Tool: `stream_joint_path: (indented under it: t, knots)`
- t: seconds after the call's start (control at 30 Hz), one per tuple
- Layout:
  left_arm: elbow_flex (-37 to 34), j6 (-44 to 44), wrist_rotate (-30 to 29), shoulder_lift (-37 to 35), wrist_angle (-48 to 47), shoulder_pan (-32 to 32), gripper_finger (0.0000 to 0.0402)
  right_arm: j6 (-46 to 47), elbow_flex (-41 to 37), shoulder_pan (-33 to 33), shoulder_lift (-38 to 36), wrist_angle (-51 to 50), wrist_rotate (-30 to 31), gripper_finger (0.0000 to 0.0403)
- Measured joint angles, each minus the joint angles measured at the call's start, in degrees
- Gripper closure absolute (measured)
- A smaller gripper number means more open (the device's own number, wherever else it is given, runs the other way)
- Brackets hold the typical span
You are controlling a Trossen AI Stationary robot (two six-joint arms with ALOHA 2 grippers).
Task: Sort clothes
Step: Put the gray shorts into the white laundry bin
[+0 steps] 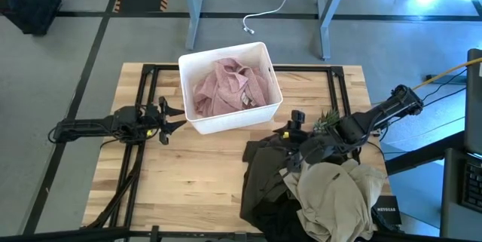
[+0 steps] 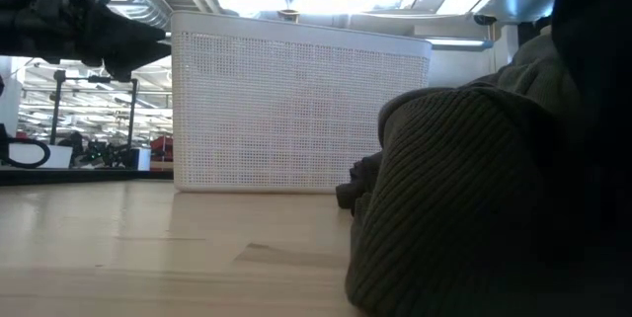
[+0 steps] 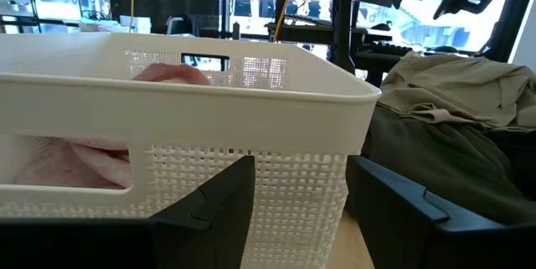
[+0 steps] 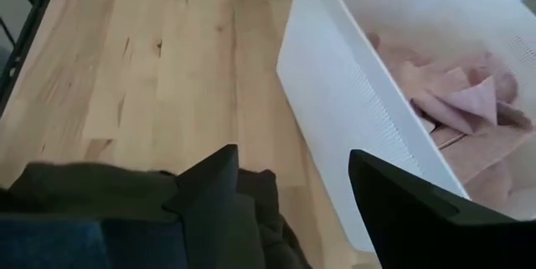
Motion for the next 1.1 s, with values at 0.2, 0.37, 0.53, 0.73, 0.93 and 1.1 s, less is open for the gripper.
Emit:
stream_joint_path:
  t: [0.2, 0.37, 0.53, 0.73, 0.93, 1.1]
  knots:
    - [0.00, 0.00, -0.01, 0.00, 0.01, 0.00, 0.0218, 0.51, 0.00, 0.16, 0.00, -1.61, -1.89, 0.0157]
    - [0.00, 0.00, -0.01, 0.00, 0.00, 0.00, 0.0218, 0.49, 0.00, 0.15, 0.00, -1.57, -4.90, 0.0157]
    - [0.00, 0.00, -0.01, 0.00, 0.02, 0.00, 0.0218, 1.22, 0.00, 1.35, 0.08, -1.44, -12.28, 0.0157]
    - [0.00, 0.00, 0.00, 0.01, 0.00, 0.00, 0.0218, 2.38, 0.00, 4.10, 2.85, -3.34, -15.63, 0.0157]
    - [0.00, 0.00, 0.00, 0.00, 0.00, 0.00, 0.0218, 7.58, 0.00, 6.06, 5.34, -9.84, -18.95, 0.0157]
    - [0.00, 0.00, 0.00, 0.00, 0.00, -0.02, 0.0218, 14.22, 0.00, 7.27, 5.46, -12.80, -19.39, 0.0157]
